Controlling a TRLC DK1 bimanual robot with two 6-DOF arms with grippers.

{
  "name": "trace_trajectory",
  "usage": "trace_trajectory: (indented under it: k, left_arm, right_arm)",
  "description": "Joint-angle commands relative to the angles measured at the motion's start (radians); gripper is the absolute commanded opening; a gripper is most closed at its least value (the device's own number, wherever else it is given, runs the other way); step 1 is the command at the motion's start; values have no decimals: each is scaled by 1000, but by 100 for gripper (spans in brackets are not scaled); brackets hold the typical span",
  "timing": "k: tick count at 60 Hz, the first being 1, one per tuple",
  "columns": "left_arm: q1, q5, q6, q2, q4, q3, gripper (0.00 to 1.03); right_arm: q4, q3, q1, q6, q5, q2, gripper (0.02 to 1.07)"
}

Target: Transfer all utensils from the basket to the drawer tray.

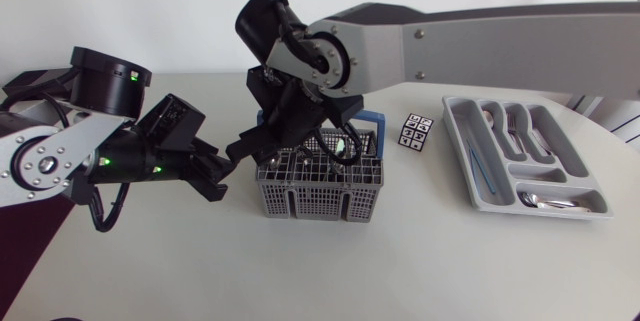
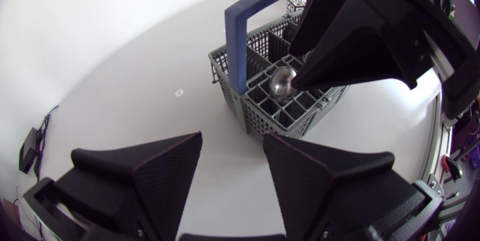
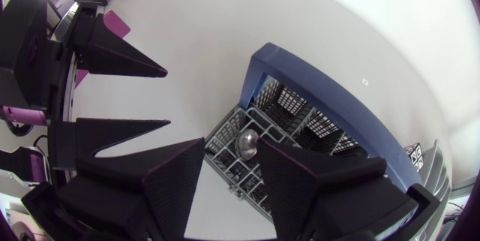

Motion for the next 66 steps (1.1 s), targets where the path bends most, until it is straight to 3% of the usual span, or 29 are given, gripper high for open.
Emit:
trace_trajectory:
  k: [1,34,66]
  left_arm:
    - [8,14,15,29,16,-30,59]
    - [61,74,31,55,94,-76,59]
    - [41,76,31,58,102,-75,59]
  right_arm:
    - [12,-35,5,36,14,41,49]
    - [45,-72,-6,62,57,47,44]
    - [71,-76,-14,71,81,24,44]
